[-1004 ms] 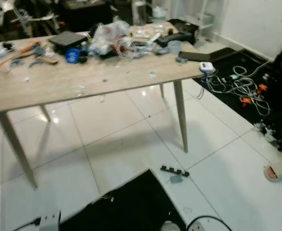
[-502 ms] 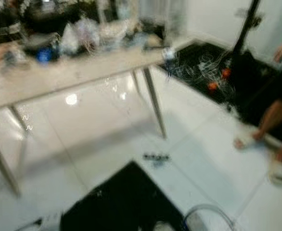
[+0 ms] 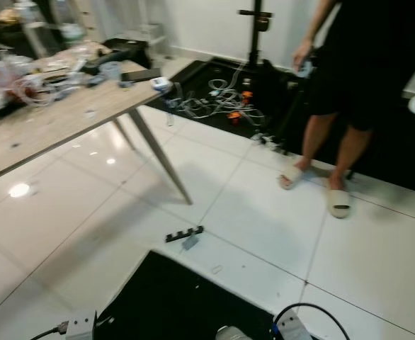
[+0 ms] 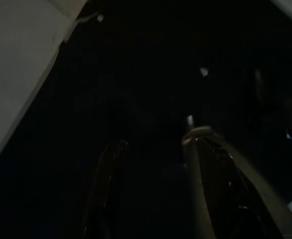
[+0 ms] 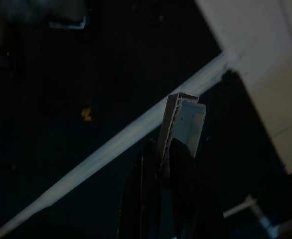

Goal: Picking trash to rubbish bin

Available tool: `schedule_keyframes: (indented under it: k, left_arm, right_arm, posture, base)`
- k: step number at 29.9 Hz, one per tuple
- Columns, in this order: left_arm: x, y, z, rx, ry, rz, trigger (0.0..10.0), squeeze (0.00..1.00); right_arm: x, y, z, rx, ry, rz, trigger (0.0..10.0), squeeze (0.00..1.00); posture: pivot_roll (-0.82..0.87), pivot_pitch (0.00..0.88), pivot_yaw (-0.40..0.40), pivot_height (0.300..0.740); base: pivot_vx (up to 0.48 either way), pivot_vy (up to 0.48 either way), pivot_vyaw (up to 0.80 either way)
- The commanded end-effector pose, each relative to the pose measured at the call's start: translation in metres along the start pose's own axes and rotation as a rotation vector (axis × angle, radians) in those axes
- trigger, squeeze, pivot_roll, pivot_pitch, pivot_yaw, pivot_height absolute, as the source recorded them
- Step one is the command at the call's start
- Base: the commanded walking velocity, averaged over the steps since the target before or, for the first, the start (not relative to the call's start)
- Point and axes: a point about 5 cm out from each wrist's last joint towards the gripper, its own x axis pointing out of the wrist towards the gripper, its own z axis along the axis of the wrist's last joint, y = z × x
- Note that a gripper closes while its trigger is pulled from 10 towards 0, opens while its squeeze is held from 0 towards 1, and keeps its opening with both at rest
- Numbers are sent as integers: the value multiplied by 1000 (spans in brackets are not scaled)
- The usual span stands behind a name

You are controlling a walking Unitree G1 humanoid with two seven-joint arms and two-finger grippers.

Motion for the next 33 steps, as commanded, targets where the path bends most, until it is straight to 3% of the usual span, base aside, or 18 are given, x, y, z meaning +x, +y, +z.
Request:
schedule_keyframes:
  k: [1,7,11,12,16,18,33]
  left_arm:
    - [-1,5,-1,27,7,13,10000,0]
    - [-1,6,0,56,6,16,10000,0]
    - [0,4,-1,145,25,19,10000,0]
    - [0,3,-3,188,34,18,10000,0]
    - [-2,-2,-15,497,94,8,10000,0]
    - [-3,-2,-20,555,114,10,10000,0]
    - [-4,-2,-25,560,132,-11,10000,0]
  right_arm:
    - [0,1,8,-7,-27,-8,10000,0]
    - [0,1,10,-6,-34,-15,10000,0]
    - [0,2,11,-16,-38,-19,10000,0]
    - [0,2,11,-23,-38,-18,10000,0]
    - [0,2,12,-38,-39,-18,10000,0]
    - [0,2,12,-46,-41,-17,10000,0]
    - [1,8,8,-74,-31,-1,10000,0]
  posture:
    - [-85,38,96,740]
    - [-86,39,98,740]
    - [-86,40,94,740]
    - [-86,40,94,740]
    - [-92,45,91,740]
    - [-93,46,91,740]
    - [-96,53,102,740]
  base:
    - [0,0,-775]
    - [0,0,-774]
    - [0,0,-769]
    - [0,0,-775]
    - [0,0,-772]
    - [0,0,-769]
    - [0,0,-771]
